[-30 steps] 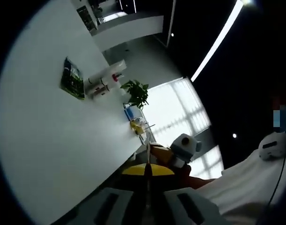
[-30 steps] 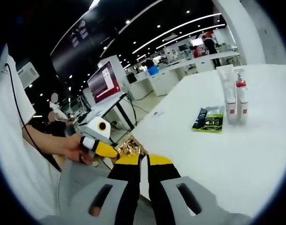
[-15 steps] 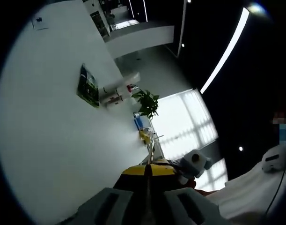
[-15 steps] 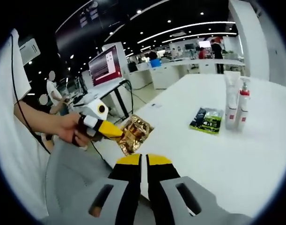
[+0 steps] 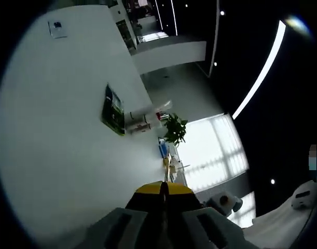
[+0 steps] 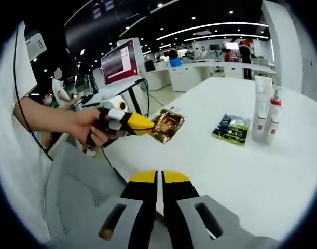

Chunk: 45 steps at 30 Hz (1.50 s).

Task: Arrange the skincare products in the storage area until every visible bottle or jar stands upright without overlapping.

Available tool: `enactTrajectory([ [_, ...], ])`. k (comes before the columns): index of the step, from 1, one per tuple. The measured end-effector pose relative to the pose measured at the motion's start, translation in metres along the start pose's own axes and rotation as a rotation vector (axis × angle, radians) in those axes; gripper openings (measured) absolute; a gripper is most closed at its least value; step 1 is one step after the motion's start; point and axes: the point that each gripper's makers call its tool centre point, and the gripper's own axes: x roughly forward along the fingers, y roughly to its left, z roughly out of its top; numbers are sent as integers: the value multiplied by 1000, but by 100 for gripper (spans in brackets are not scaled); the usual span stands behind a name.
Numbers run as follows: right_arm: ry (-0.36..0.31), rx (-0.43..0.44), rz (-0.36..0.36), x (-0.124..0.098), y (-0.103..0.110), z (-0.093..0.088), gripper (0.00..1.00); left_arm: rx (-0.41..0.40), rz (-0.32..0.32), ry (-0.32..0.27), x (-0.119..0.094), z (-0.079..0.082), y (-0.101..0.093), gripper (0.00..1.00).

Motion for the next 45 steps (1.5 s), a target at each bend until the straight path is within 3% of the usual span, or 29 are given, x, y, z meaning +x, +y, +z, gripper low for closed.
enactTrajectory([
  [7,39,-10,-3,2,-1,-7,1,-32,-20,-54,10,18,0,0],
  [21,88,-16,1,6,-1,-17,1,-61,14,-124,15,60,18,1],
  [29,103,-40,-14,6,-3,-19,1,-21,40,-127,27,96,27,0],
  [37,118,-52,-17,7,-3,-22,1,5,46,-105,39,115,27,0],
  [45,145,-56,-17,8,-3,-27,1,18,66,-124,47,149,35,0],
])
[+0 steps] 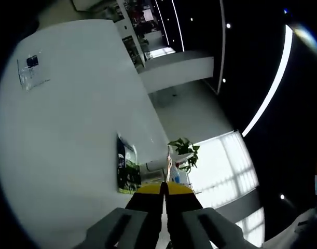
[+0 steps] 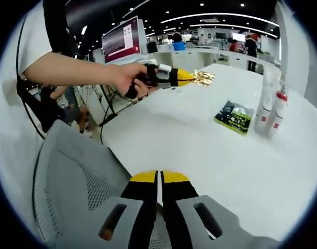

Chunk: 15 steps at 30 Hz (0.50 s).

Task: Arrange the skincare products in the storage area until every visible bottle or jar stands upright without overlapping.

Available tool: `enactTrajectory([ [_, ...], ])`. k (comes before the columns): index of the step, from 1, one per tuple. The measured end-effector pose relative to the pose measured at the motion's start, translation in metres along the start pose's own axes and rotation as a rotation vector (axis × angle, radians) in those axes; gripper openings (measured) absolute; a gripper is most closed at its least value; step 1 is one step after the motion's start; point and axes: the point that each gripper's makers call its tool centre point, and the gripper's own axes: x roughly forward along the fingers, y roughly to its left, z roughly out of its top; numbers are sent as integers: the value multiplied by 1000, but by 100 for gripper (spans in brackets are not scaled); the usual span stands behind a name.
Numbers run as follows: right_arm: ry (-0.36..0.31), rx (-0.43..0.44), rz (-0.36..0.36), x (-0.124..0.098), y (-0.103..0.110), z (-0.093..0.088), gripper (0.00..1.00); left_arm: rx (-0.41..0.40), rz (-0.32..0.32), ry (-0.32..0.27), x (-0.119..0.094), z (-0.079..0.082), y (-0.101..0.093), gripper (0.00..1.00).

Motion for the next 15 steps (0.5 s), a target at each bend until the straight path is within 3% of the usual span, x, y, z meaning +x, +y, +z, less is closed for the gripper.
enactTrajectory([
  [7,-3,9,-5,0,-2,1,1,0,-4,-22,17,27,0,0],
  [15,3,12,-2,0,-2,-1,1,-1,16,-10,35,41,9,0],
])
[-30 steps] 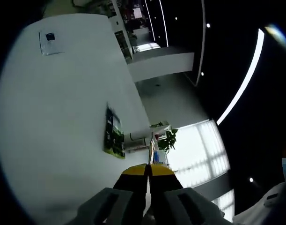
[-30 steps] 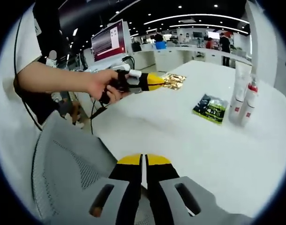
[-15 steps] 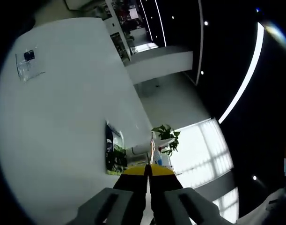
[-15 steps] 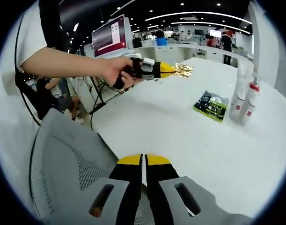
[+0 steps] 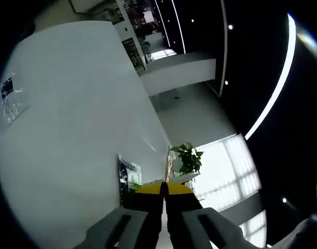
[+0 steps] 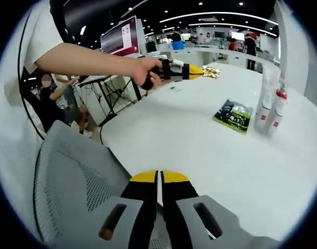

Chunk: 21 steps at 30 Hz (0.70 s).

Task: Arrange the skincare products in the storage area until every visible bottle or jar stands upright without overlapping.

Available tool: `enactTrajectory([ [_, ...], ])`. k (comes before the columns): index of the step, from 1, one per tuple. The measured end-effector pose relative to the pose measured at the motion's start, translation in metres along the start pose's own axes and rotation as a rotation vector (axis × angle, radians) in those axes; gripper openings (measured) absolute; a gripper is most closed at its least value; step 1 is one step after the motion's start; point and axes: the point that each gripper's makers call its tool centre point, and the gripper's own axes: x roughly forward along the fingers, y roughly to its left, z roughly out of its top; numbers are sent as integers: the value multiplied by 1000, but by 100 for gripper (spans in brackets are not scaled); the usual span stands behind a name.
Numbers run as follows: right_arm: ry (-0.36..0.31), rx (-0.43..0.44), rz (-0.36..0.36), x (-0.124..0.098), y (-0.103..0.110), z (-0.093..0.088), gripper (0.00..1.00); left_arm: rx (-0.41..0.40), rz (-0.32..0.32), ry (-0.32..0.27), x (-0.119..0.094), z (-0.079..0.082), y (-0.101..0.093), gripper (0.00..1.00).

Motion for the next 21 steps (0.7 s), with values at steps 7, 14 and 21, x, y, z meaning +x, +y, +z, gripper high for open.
enactTrajectory([
  [7,7,6,0,0,-1,-1,1,-28,54,31,16,3,21,0],
  [14,12,14,0,1,-2,-2,1,-52,136,68,30,8,49,0],
  [21,21,23,-2,2,-3,-4,1,-67,193,90,38,10,70,1],
])
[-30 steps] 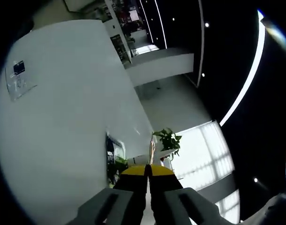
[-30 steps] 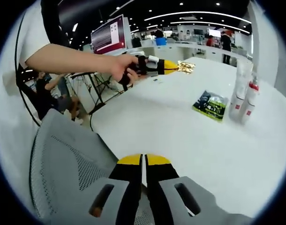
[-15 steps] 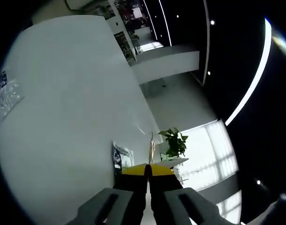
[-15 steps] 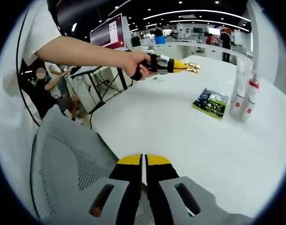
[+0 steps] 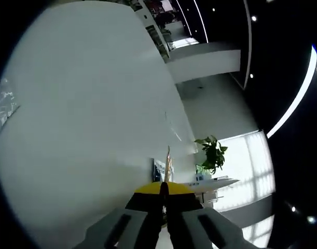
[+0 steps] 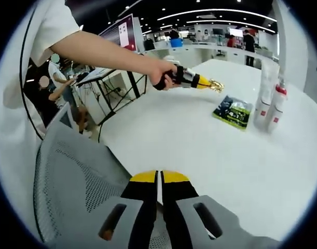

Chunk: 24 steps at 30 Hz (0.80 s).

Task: Arrange the skincare products in the storage area until every visible bottle or jar stands upright without overlapping.

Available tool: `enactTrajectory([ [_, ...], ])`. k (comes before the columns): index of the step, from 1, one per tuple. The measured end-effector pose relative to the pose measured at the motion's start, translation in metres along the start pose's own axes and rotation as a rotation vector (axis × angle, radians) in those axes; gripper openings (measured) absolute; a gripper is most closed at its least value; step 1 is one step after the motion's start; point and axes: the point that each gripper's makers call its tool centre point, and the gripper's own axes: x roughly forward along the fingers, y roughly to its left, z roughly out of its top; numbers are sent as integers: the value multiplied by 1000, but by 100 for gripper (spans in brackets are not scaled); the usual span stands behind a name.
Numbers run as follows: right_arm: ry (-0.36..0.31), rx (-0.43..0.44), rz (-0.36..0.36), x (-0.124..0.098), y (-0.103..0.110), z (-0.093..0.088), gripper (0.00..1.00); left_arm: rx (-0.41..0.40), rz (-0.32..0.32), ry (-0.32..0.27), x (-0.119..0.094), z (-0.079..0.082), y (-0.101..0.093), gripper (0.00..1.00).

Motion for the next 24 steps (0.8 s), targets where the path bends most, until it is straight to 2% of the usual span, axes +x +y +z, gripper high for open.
enactTrajectory([
  [7,5,4,-1,0,-1,-1,1,2,68,10,6,1,18,1],
  [17,7,9,1,0,-1,-1,1,20,125,9,8,3,27,1],
  [22,7,13,-2,0,-2,-1,1,42,154,15,11,3,30,2],
  [24,10,9,-1,0,-1,-2,1,95,207,5,9,5,37,3],
])
